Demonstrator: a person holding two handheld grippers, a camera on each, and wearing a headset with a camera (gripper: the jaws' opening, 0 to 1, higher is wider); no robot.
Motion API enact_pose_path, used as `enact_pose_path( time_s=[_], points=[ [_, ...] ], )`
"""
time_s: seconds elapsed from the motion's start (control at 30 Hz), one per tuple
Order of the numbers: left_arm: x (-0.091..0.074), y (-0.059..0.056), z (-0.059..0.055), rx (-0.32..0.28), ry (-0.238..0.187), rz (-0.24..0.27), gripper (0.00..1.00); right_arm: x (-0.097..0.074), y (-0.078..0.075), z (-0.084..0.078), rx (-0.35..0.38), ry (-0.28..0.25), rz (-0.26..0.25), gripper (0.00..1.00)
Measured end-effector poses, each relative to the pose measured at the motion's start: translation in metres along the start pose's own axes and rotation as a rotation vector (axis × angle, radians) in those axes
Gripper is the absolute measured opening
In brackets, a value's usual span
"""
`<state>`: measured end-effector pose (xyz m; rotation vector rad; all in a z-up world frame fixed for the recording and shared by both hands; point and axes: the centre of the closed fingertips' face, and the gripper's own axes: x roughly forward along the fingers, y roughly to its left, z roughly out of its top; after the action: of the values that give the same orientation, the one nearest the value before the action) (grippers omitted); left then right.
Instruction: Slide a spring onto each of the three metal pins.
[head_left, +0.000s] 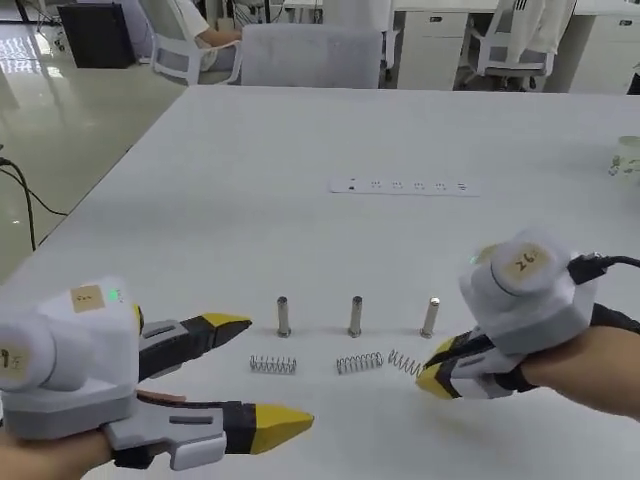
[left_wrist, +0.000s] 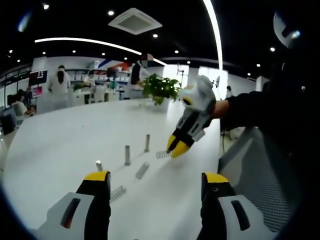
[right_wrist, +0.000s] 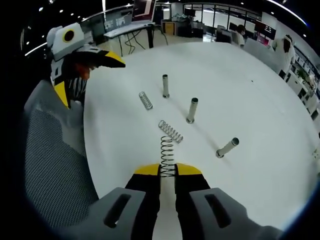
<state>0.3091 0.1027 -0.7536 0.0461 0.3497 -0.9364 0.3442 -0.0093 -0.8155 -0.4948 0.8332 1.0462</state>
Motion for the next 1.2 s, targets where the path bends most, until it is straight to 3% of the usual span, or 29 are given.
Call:
enact_pose_path(
  time_s=[0.67,1.2],
  points=[
    [0.016,-0.012,-0.007,0.061,0.041,-0.092,0.55,-0.006,0.039,0.03,-0.147,-0.016,0.083,0.07],
    [0.025,-0.03,-0.009,0.127,0.058,-0.173,0.35,-0.01,0.067,0.037,-0.245,-0.008,0.176,0.07]
  ],
)
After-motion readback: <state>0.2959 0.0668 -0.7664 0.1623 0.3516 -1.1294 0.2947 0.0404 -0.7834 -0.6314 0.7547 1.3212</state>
